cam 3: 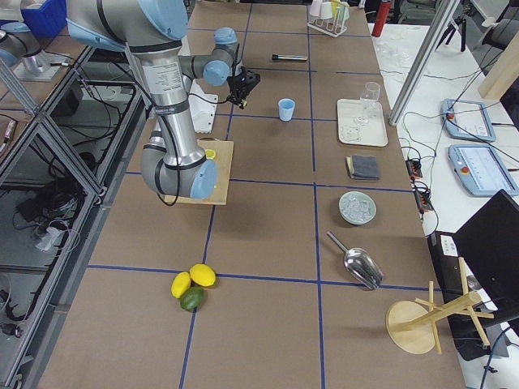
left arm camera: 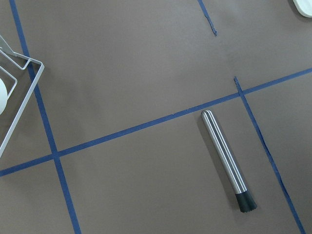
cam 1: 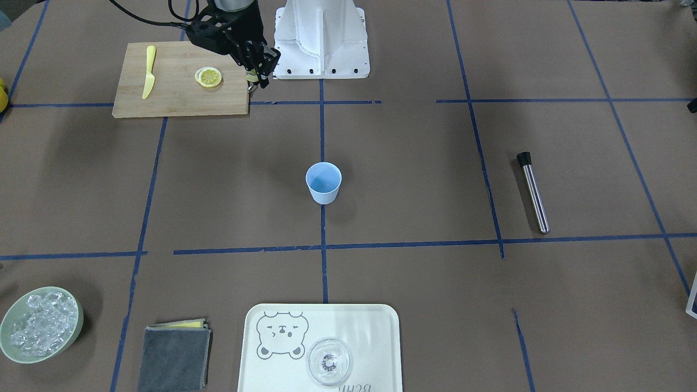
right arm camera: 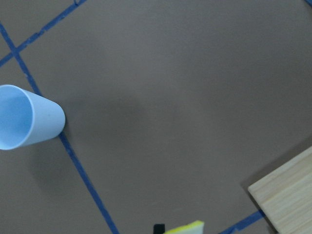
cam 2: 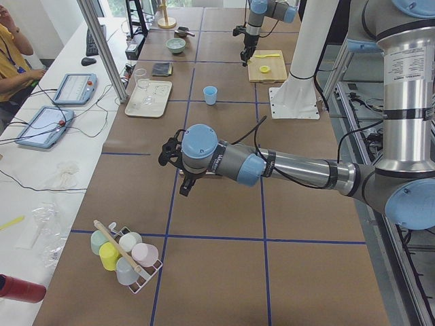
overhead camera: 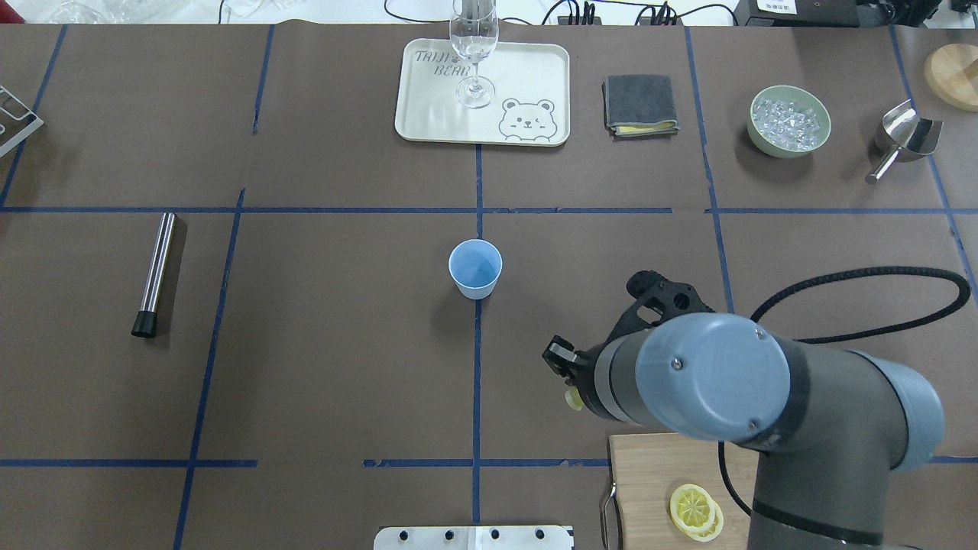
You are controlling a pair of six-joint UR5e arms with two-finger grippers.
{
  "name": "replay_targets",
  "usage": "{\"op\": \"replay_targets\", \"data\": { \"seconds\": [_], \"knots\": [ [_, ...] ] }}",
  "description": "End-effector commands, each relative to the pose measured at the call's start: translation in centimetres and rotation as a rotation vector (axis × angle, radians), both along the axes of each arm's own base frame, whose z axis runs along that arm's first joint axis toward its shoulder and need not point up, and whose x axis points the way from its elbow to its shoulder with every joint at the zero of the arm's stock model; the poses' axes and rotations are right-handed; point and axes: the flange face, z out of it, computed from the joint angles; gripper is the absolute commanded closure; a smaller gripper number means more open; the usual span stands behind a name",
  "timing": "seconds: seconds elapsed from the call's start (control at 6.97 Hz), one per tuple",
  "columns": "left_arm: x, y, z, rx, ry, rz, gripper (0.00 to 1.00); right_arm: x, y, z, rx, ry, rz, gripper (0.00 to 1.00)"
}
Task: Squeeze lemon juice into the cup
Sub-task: 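Carry the lemon slice with the right gripper over the blue cup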
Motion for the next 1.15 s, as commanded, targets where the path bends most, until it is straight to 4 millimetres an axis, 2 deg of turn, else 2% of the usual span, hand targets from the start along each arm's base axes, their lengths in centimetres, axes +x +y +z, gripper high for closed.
{"op": "replay_targets", "data": {
  "seconds": [0.0, 0.14, 0.43, 0.57, 0.72, 0.86, 1.0],
  "knots": [
    [0.0, 0.0, 0.0, 0.0, 0.0, 0.0, 0.0, -1.8, -5.9, -3.5, 0.019, -0.013, 0.045, 0.77],
    [0.0, 0.0, 0.0, -0.001, 0.0, 0.0, 0.0, -3.0, -8.5, -4.4, 0.018, -0.008, 0.076, 0.76],
    [0.0, 0.3, 0.3, -0.006, 0.0, 0.0, 0.0, -6.0, -13.9, -5.1, 0.033, -0.046, 0.13, 0.75],
    [0.0, 0.5, 0.5, -0.011, 0.0, 0.0, 0.0, -6.6, -15.8, -7.3, 0.019, -0.063, 0.129, 0.74],
    [0.0, 0.5, 0.5, -0.011, 0.0, 0.0, 0.0, -8.3, -17.0, -6.4, -0.003, -0.03, 0.127, 0.7],
    [0.0, 0.5, 0.4, -0.011, 0.0, 0.0, 0.0, -8.7, -17.3, -6.7, -0.006, -0.027, 0.128, 0.68],
    [0.0, 0.5, 0.5, -0.012, 0.0, 0.0, 0.0, -9.4, -17.0, -6.2, -0.015, -0.018, 0.12, 0.64]
  ]
}}
